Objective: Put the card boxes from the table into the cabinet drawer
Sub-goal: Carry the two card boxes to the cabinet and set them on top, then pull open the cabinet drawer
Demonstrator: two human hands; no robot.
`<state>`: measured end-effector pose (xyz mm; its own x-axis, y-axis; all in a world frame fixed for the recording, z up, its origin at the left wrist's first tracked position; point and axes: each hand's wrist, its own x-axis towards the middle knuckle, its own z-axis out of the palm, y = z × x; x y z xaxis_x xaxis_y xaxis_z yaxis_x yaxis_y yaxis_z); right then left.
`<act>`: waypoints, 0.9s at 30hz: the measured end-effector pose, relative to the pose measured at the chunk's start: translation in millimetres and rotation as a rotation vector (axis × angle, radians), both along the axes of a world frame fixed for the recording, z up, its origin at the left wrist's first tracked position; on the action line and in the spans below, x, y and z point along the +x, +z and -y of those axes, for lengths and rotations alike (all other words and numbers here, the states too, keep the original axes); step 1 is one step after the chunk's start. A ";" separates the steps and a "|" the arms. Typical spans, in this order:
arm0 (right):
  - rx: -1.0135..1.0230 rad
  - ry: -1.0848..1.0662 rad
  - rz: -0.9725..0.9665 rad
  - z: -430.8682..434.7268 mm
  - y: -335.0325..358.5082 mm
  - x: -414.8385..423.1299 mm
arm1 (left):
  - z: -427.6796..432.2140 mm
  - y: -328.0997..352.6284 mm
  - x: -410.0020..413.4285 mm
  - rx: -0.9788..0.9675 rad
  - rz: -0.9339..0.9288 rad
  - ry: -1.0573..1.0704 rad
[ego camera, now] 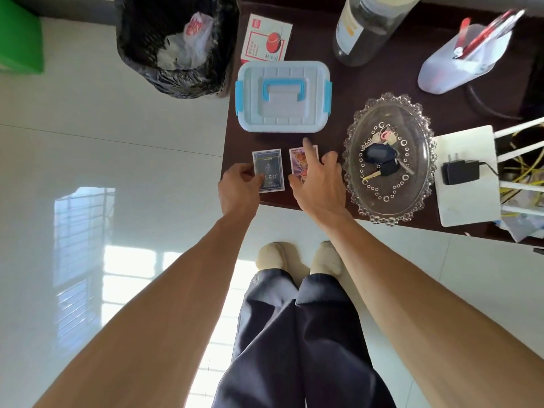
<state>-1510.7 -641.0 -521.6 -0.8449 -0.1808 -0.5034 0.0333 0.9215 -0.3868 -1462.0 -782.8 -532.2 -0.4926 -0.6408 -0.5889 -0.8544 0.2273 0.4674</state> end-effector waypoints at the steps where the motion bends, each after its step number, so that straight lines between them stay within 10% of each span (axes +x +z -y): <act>1: -0.023 -0.002 -0.028 -4.1 5.5 5.5 | -0.9 2.5 3.4 -0.006 0.006 -0.001; 6: -0.109 0.108 -0.106 -53.9 35.0 62.8 | -19.1 28.3 46.3 0.070 0.038 -0.041; 14: 0.173 0.230 0.315 -157.4 16.5 124.1 | -79.5 51.1 124.3 0.552 0.372 -0.046; 27: 0.198 0.358 0.263 -148.8 -81.0 69.9 | -111.6 -35.8 49.0 0.863 -0.178 0.671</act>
